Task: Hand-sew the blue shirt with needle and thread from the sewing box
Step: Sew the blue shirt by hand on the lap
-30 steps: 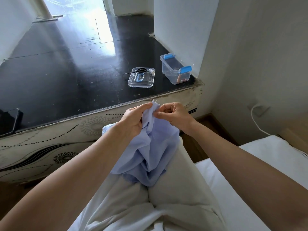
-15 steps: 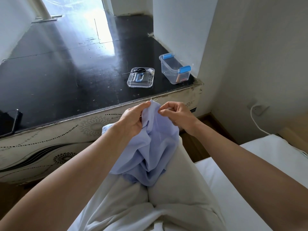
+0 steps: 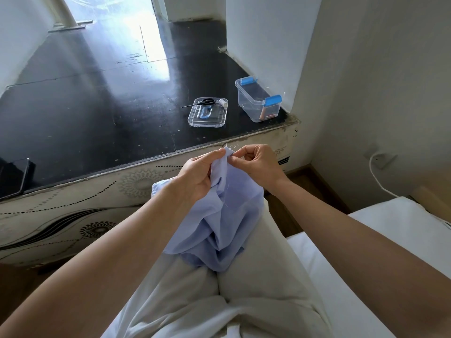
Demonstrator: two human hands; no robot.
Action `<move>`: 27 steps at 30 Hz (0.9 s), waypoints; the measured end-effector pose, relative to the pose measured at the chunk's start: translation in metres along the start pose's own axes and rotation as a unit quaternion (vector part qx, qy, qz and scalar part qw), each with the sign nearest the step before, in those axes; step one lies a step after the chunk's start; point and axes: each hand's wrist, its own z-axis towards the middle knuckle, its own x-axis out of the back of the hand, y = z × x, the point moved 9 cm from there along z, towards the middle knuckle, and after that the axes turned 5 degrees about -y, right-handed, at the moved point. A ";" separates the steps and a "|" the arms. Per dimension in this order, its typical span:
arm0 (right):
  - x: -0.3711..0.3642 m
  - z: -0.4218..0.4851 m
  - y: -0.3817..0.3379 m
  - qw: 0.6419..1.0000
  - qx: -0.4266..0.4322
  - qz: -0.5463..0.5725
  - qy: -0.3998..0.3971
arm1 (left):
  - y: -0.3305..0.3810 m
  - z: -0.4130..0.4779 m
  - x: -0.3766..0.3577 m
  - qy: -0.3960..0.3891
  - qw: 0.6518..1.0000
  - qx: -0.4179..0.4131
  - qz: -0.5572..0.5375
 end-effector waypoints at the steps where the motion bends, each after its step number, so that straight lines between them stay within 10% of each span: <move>1: -0.001 0.000 -0.001 1.000 0.001 -0.002 -0.003 | 0.000 0.001 0.001 0.004 1.000 -0.001 0.001; 27: -0.004 -0.004 0.019 0.994 -0.060 0.063 -0.063 | 0.007 -0.011 -0.003 0.013 1.000 -0.018 -0.021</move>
